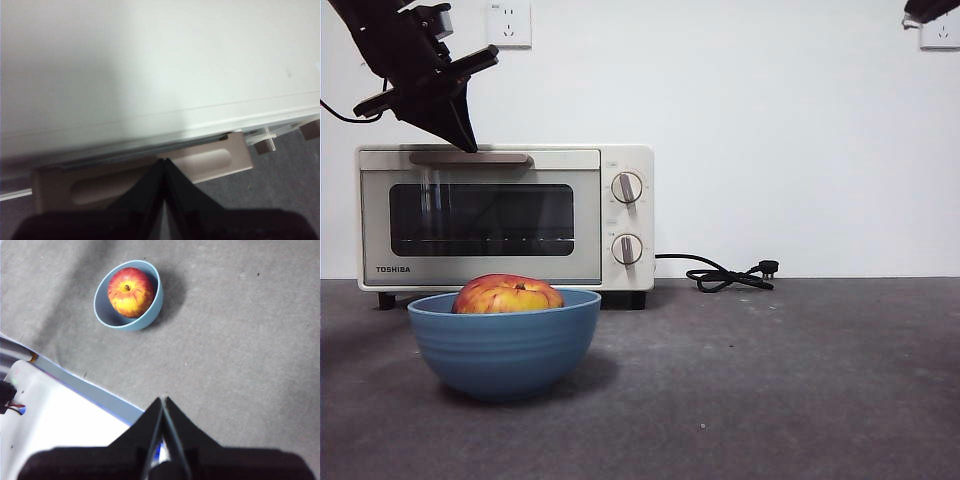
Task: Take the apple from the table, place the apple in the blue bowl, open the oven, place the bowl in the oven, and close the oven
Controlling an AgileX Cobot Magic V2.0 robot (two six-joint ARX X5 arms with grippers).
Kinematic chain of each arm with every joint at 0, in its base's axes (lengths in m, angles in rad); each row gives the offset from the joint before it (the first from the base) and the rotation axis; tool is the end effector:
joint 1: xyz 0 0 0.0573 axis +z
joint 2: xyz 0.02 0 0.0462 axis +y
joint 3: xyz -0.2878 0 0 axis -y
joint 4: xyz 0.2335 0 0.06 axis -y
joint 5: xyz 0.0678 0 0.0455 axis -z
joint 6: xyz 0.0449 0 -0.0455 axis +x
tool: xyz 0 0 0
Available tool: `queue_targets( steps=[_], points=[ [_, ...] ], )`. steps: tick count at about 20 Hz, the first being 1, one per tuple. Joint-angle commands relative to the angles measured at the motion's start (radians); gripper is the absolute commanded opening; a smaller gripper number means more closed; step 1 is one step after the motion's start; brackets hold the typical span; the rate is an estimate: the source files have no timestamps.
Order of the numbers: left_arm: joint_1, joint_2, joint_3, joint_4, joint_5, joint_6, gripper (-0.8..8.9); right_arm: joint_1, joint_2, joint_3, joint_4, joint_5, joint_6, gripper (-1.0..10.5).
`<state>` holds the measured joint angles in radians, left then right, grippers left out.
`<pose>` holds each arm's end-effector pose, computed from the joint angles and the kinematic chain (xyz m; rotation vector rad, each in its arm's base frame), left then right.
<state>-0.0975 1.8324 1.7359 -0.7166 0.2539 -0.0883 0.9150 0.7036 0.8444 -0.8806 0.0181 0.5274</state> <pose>0.4061 -0.0510 0.3379 -0.1464 0.8291 -0.2957 0.0656 0.0840 0.3059 0.1304 0.8775 0.6440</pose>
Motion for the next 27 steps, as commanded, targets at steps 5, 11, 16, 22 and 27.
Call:
queue_targets(
  steps=[5, 11, 16, 22, 27],
  points=[
    [-0.038, 0.047, -0.031, -0.146, -0.012, 0.049, -0.05, 0.002, -0.001, -0.011, 0.014, 0.051, 0.005, -0.1],
    [-0.059, 0.047, -0.033, -0.210, -0.020, 0.074, -0.06, 0.002, -0.001, -0.011, 0.013, 0.062, 0.004, -0.1],
    [-0.059, 0.043, -0.035, -0.234, -0.040, 0.074, -0.06, 0.002, -0.001, -0.011, 0.013, 0.063, 0.004, -0.1],
    [-0.088, 0.018, -0.042, -0.213, -0.070, 0.074, -0.06, 0.002, -0.001, -0.011, 0.013, 0.068, -0.001, -0.1],
    [-0.106, 0.001, -0.093, -0.182, -0.098, 0.076, -0.06, 0.002, -0.001, -0.011, 0.012, 0.068, -0.004, -0.1]
  ],
)
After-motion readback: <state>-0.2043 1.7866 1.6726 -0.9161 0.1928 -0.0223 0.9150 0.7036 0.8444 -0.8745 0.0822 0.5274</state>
